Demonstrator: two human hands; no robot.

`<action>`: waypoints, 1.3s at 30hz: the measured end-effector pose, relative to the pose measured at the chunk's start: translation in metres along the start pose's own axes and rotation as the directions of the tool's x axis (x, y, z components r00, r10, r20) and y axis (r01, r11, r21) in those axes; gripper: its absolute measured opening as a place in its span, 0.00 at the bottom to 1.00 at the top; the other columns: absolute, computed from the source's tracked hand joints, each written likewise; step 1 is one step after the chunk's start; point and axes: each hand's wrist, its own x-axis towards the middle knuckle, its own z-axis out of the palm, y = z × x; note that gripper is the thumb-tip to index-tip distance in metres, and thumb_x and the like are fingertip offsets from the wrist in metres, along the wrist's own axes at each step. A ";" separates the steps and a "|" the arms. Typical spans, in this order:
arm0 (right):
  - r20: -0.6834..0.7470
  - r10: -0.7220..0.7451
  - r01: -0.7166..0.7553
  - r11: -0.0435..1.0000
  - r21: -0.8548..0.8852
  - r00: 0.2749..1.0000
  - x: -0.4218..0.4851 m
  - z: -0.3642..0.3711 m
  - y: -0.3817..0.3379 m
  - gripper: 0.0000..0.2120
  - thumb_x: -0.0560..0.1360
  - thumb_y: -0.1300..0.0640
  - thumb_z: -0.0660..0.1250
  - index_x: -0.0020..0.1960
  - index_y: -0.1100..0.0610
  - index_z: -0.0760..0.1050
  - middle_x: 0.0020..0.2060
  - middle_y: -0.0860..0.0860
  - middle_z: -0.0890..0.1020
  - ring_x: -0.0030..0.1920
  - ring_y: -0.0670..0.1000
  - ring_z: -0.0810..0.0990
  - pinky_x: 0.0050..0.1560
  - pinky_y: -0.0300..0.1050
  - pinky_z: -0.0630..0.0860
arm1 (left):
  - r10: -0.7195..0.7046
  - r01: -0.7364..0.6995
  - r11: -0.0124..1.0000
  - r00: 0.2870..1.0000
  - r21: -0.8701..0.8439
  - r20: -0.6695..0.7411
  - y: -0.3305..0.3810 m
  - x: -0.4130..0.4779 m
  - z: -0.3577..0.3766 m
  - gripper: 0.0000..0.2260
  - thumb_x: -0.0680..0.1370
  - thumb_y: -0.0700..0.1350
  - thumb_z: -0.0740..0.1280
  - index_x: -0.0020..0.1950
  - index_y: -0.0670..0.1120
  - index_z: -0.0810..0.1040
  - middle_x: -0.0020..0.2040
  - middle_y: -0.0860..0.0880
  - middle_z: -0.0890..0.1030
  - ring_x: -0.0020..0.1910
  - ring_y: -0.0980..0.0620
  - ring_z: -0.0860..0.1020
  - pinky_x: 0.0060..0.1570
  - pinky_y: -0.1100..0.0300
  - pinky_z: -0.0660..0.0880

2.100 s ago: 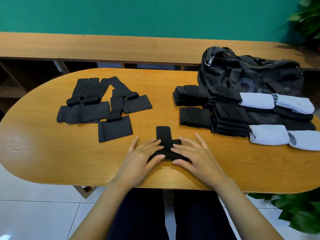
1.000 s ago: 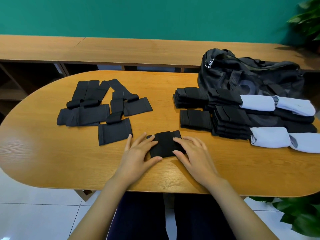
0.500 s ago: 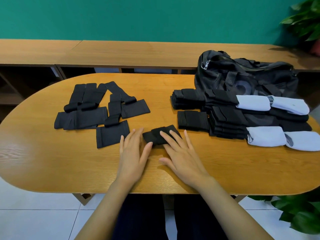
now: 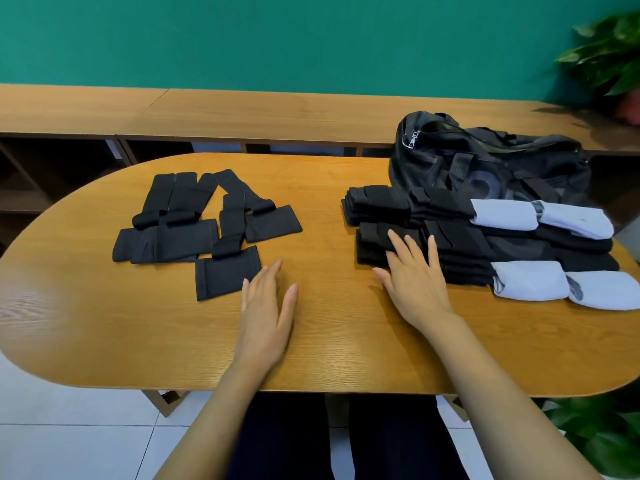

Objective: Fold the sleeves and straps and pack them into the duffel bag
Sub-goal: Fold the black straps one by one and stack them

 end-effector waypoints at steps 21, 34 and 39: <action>-0.147 -0.199 0.227 0.951 0.208 0.969 -0.024 0.001 -0.038 0.20 0.81 0.44 0.58 0.69 0.53 0.72 0.75 0.51 0.65 0.78 0.51 0.56 0.77 0.53 0.41 | -0.099 0.131 0.943 0.988 0.307 -0.118 -0.002 0.006 0.000 0.22 0.83 0.55 0.55 0.74 0.47 0.66 0.77 0.45 0.63 0.79 0.46 0.51 0.75 0.43 0.36; -0.009 -0.246 0.235 0.915 0.329 0.969 -0.035 0.014 -0.052 0.26 0.84 0.44 0.50 0.79 0.49 0.54 0.77 0.44 0.59 0.78 0.44 0.51 0.77 0.47 0.36 | -0.002 -0.009 0.942 0.999 0.334 0.033 0.034 -0.029 0.017 0.30 0.81 0.61 0.39 0.74 0.49 0.67 0.70 0.53 0.73 0.73 0.55 0.63 0.74 0.48 0.32; 0.051 -0.286 0.250 0.900 0.358 0.957 -0.042 0.019 -0.035 0.24 0.84 0.42 0.46 0.79 0.45 0.55 0.78 0.40 0.56 0.78 0.41 0.45 0.77 0.49 0.35 | 0.090 -0.130 0.952 0.984 0.277 0.151 0.050 -0.037 0.025 0.33 0.79 0.61 0.35 0.74 0.51 0.67 0.67 0.56 0.75 0.71 0.59 0.65 0.75 0.48 0.33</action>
